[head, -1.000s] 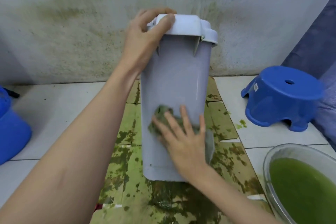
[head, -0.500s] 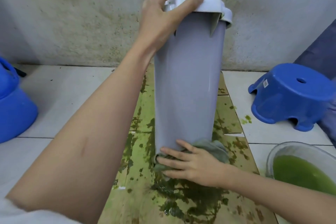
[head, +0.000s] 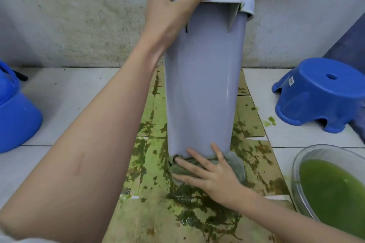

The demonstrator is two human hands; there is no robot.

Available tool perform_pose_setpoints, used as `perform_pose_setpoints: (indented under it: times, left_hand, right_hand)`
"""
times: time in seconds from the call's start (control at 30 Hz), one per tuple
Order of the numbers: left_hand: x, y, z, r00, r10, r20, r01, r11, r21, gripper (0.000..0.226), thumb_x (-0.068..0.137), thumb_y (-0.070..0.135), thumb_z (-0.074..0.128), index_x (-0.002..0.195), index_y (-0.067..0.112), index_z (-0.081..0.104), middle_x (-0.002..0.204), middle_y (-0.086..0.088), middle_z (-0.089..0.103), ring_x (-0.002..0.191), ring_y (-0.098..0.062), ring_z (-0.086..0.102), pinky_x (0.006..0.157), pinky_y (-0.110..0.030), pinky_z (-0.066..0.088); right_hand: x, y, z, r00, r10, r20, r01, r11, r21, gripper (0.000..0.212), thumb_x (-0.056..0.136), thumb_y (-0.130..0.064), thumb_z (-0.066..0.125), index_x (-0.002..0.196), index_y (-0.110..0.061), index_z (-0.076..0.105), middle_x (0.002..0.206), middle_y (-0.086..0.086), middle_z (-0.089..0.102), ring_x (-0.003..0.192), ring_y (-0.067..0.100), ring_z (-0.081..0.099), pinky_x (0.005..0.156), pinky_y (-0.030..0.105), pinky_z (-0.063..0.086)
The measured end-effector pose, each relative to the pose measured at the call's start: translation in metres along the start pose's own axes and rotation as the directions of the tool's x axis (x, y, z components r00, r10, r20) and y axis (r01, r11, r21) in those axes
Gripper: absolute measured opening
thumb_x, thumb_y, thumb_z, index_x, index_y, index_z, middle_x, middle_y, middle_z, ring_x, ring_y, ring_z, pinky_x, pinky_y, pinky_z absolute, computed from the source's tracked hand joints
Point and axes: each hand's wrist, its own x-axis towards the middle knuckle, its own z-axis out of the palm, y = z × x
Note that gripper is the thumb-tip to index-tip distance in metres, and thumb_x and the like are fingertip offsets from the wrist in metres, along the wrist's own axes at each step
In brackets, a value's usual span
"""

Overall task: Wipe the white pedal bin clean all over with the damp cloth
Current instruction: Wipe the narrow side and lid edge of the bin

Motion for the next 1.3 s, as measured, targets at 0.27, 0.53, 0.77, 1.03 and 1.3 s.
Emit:
perform_pose_setpoints:
  times: [0.27,0.53,0.77,1.03,1.3]
  left_hand:
    - [-0.002,-0.001,0.004,0.999,0.012,-0.041,-0.013,1.000,-0.019,0.027,0.075,0.046,0.068,0.095,0.027,0.069,0.104,0.009,0.068,0.102,-0.005,0.061,0.091,-0.030,0.049]
    - [-0.002,-0.001,0.003,0.999,-0.003,-0.054,0.002,1.000,-0.020,0.022,0.075,0.045,0.067,0.091,0.030,0.068,0.106,0.005,0.067,0.101,-0.005,0.061,0.090,-0.027,0.050]
    - [-0.013,0.005,-0.003,0.999,0.054,-0.005,-0.054,0.997,-0.056,0.017,0.080,0.034,0.066,0.097,0.029,0.066,0.101,0.014,0.069,0.100,0.001,0.062,0.088,-0.022,0.049]
    - [-0.014,0.013,0.019,0.996,0.063,0.056,-0.058,0.995,-0.084,0.029,0.079,0.034,0.066,0.103,0.018,0.068,0.102,0.009,0.070,0.101,-0.005,0.064,0.090,-0.030,0.050]
    - [-0.014,0.019,0.036,0.997,0.082,0.005,-0.081,0.992,-0.094,0.030,0.068,0.036,0.071,0.090,0.020,0.060,0.082,0.017,0.062,0.084,0.001,0.060,0.075,-0.017,0.046]
  right_hand:
    - [0.063,0.081,-0.035,0.670,0.708,-0.224,-0.661,0.706,0.255,0.036,0.102,-0.038,0.034,0.136,-0.030,0.040,0.149,0.004,0.031,0.140,0.030,0.026,0.108,0.063,0.023]
    - [0.049,-0.016,-0.001,0.978,0.207,-0.035,-0.205,0.977,0.050,0.051,0.081,-0.019,0.065,0.129,-0.032,0.053,0.145,-0.002,0.039,0.146,0.030,0.001,0.114,0.058,0.005]
    - [-0.019,0.017,-0.002,0.974,-0.199,0.111,0.205,0.978,-0.039,0.041,0.082,-0.023,0.065,0.121,-0.035,0.059,0.153,-0.006,0.026,0.146,0.022,0.007,0.117,0.050,-0.001]
    - [0.039,0.002,-0.011,0.998,-0.045,0.050,0.044,0.999,0.016,0.044,0.089,-0.037,0.057,0.132,-0.031,0.050,0.150,-0.005,0.035,0.141,0.021,0.025,0.117,0.050,0.000]
    - [0.011,0.012,-0.013,0.998,0.052,0.028,-0.052,0.998,0.021,0.045,0.085,-0.019,0.062,0.126,-0.033,0.056,0.157,-0.003,0.018,0.145,0.024,0.015,0.112,0.062,-0.001]
